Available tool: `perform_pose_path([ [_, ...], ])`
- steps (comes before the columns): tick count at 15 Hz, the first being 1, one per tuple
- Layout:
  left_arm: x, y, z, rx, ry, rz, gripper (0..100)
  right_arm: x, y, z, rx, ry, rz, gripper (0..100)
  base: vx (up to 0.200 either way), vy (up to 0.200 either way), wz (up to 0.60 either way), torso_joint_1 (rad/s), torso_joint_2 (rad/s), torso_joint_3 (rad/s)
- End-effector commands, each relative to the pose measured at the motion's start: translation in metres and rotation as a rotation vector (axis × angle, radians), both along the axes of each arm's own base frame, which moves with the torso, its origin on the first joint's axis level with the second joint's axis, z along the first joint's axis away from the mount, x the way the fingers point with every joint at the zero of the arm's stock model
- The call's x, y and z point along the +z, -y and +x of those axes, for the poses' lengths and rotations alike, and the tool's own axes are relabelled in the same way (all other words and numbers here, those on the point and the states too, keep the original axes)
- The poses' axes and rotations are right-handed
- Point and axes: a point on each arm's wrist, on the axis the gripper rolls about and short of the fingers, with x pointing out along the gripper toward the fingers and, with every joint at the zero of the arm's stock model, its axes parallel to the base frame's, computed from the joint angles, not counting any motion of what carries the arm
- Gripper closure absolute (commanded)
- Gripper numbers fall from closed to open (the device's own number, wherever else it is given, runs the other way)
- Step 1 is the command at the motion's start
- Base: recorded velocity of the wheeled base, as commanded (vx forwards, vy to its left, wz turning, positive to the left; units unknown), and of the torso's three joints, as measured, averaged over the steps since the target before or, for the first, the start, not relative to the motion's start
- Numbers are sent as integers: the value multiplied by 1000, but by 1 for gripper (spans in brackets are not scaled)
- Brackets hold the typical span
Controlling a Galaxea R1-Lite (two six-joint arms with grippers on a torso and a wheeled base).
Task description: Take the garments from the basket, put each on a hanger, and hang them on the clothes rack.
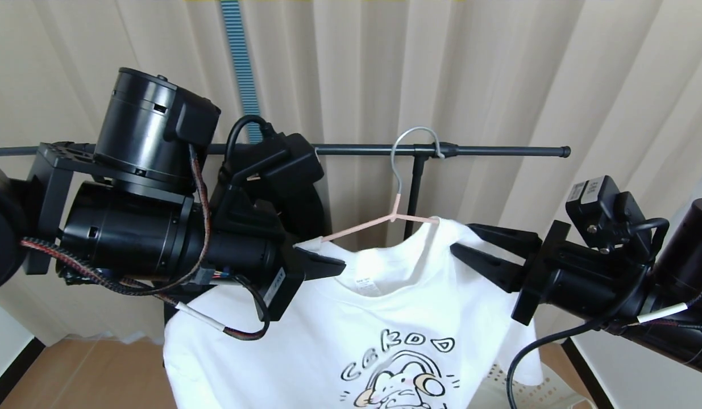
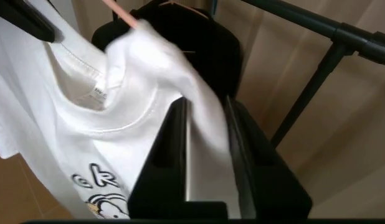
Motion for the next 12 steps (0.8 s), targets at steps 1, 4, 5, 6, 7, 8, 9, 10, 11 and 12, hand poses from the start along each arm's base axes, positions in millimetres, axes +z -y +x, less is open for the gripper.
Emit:
perform_pose_path([
  [1, 1, -3, -4, 1, 11, -10, 100, 0, 1, -1, 2, 0, -1, 0, 0, 0, 0, 0, 0, 0],
  [4, -4, -11, -5, 49, 51, -23, 100, 3, 3, -4, 0, 11, 5, 0, 0, 0, 0, 0, 0, 0],
  [5, -6, -13, -7, 55, 61, -29, 100, 3, 3, -4, 0, 11, 5, 0, 0, 0, 0, 0, 0, 0],
  [6, -7, -17, -10, 60, 71, -38, 100, 3, 3, -4, 0, 10, 4, 0, 0, 0, 0, 0, 0, 0],
  [7, -9, -19, -12, 63, 76, -42, 100, 3, 3, -4, -2, 8, 3, 0, 0, 0, 0, 0, 0, 0],
  [8, -10, -25, -16, 71, 91, -53, 100, 2, 3, -3, -1, 5, 0, 0, 0, 0, 0, 0, 0, 0],
  [9, -12, -30, -19, 81, 104, -59, 100, 1, 3, -3, -1, 0, -5, 0, 0, 0, 0, 0, 0, 0],
  [10, -13, -35, -22, 90, 123, -69, 100, -1, 5, -1, -12, -7, -15, 0, 0, 0, 0, 0, 0, 0],
  [11, -13, -39, -26, 100, 143, -80, 100, -3, 6, 0, -18, -15, -38, 0, 0, 0, 0, 0, 0, 0],
  [12, -14, -41, -27, 103, 150, -84, 100, -3, 6, 0, -17, -17, -44, 0, 0, 0, 0, 0, 0, 0],
])
